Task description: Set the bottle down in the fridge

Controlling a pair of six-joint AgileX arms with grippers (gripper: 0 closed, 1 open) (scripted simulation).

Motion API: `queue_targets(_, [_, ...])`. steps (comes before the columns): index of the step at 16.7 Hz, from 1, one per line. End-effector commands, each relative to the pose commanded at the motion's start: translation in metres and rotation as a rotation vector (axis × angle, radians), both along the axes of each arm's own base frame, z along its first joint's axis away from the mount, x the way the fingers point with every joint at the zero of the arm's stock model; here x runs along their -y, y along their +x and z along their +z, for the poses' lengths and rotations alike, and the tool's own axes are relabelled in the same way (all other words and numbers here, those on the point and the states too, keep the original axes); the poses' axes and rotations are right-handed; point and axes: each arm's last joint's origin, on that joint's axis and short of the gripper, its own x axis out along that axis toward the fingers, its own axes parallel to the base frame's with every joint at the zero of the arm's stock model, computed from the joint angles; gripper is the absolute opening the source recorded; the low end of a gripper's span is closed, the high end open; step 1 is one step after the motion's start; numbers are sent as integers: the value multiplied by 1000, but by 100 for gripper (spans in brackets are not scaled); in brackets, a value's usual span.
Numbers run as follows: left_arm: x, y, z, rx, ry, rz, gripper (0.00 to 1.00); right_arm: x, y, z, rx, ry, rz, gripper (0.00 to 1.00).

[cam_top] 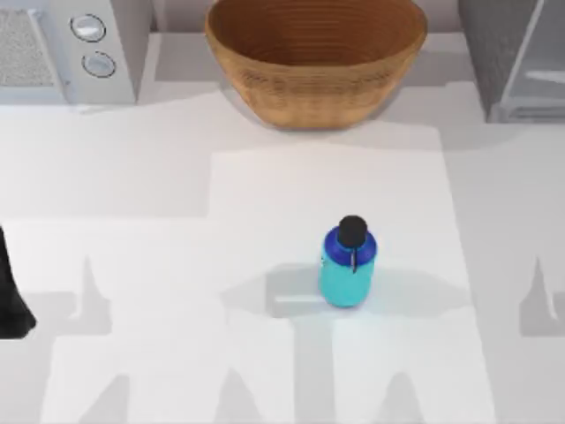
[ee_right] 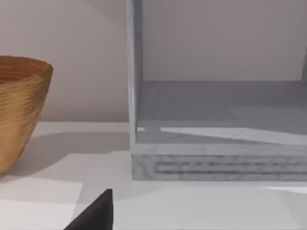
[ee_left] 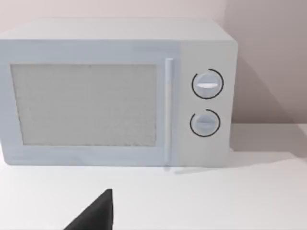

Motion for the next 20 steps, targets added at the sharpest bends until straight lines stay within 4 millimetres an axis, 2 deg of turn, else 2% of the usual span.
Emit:
queue_targets(7, [0, 0, 0, 0, 0, 0, 100, -8, 8, -1, -35, -8, 87, 100])
queue_targets(15, [0, 0, 0, 0, 0, 0, 100, -36, 43, 8, -42, -25, 281, 100])
queue_targets(18, [0, 0, 0, 0, 0, 0, 100, -52, 60, -1, -77, -32, 358, 100])
queue_targets(20, [0, 0, 0, 0, 0, 0, 100, -63, 69, -15, -129, -42, 408, 100])
